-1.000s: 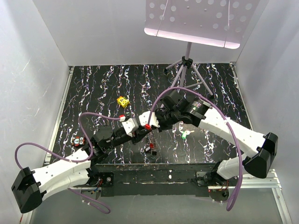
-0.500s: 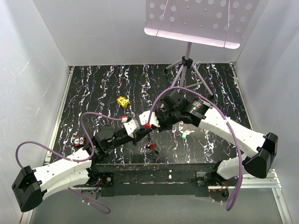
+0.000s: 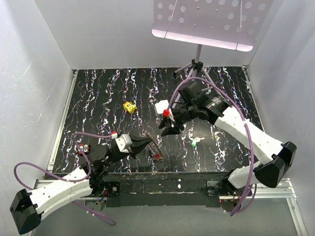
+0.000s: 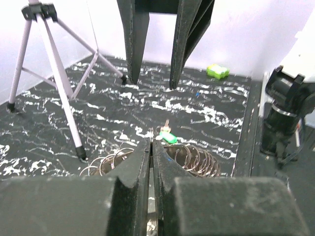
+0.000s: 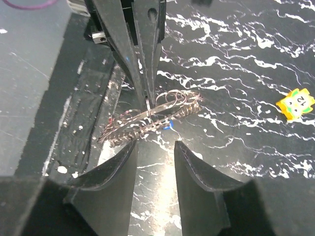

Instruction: Put the keys on the keyring

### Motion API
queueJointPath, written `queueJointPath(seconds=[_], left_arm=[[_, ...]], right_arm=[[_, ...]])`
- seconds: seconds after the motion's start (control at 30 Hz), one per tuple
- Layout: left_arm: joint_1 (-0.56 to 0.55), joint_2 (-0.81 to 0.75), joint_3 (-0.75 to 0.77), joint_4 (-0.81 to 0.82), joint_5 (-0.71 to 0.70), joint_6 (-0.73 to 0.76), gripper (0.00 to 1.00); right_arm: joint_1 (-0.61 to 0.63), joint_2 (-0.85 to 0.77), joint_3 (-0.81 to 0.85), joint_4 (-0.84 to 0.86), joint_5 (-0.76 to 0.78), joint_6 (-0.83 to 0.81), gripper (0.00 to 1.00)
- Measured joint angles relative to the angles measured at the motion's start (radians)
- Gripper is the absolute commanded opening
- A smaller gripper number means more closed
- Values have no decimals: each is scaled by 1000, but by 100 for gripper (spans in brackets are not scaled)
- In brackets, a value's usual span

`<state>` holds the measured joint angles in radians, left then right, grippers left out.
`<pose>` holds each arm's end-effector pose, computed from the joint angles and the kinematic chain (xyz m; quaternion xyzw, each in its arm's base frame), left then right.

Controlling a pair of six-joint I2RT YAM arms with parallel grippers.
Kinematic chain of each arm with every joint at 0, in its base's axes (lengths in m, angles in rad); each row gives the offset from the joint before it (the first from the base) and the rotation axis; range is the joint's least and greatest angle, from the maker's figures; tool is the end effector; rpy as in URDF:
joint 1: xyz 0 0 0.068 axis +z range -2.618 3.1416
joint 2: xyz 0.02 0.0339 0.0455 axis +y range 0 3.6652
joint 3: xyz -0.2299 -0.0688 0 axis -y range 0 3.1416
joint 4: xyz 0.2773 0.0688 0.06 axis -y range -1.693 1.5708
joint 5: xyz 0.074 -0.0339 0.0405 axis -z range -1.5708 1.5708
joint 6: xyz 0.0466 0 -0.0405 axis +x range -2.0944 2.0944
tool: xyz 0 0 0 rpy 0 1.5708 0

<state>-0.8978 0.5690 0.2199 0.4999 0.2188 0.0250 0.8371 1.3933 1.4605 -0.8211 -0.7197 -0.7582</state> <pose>0.1327 -0.1827 0.2168 0.3626 0.5433 -0.3831 0.6531 0.1992 0.2668 0.3436 -0.7124 0.4998 0.3376 0.3587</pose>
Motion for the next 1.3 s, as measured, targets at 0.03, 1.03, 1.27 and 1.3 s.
queueJointPath(seconds=[0.03,1.03,1.27,1.3], left_arm=[[0,-18,-16,24,0,-13,0],[6,63,-129,580,-19,-214,0],[6,61,-129,585,-21,-216,0],[6,60,-129,585,-21,-216,0]], right_arm=[[-18,-1,0,-2,-39,-2,45],[-22,35,-19,230,-340,162,32],[-12,58,-19,243,-342,179,28],[-11,59,-19,244,-342,180,26]])
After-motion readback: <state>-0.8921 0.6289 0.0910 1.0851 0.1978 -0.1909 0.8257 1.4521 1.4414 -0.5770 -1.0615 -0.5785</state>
